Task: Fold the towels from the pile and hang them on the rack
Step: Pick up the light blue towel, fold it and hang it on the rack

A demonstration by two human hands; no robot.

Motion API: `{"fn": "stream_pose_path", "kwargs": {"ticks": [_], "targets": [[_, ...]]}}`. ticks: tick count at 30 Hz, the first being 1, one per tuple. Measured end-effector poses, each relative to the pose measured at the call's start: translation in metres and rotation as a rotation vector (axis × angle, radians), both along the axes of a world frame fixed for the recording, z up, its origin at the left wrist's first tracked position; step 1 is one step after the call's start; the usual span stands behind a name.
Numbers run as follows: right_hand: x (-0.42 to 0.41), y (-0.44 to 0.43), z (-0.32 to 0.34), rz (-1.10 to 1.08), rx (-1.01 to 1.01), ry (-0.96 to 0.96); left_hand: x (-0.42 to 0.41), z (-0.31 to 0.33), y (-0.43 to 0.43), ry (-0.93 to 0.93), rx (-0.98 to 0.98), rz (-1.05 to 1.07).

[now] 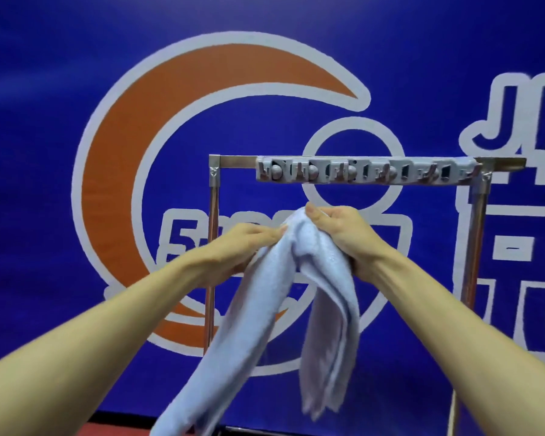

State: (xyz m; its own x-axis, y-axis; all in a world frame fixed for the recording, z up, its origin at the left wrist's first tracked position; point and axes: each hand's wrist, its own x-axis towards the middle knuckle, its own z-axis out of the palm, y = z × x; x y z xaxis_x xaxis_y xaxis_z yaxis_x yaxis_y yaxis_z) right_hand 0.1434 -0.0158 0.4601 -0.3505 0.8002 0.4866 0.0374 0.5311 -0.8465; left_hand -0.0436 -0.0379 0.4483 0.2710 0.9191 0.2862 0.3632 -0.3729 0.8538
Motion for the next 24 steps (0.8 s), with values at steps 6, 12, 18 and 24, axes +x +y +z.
{"fn": "stream_pose_path", "kwargs": {"ticks": [6,12,18,24], "targets": [[-0.018,0.03,0.014,0.049,-0.135,0.248,-0.027,-0.033,0.016,-0.164,-0.209,-0.18],[-0.038,0.065,0.021,0.229,-0.309,0.418,-0.036,-0.012,0.045,-0.387,-0.003,0.003],[-0.078,0.106,0.063,0.381,-0.382,0.617,-0.041,0.047,0.088,-0.734,0.056,-0.041],[-0.118,0.154,0.076,0.284,-0.495,0.732,-0.036,0.071,0.114,-0.712,0.226,0.114]]}}
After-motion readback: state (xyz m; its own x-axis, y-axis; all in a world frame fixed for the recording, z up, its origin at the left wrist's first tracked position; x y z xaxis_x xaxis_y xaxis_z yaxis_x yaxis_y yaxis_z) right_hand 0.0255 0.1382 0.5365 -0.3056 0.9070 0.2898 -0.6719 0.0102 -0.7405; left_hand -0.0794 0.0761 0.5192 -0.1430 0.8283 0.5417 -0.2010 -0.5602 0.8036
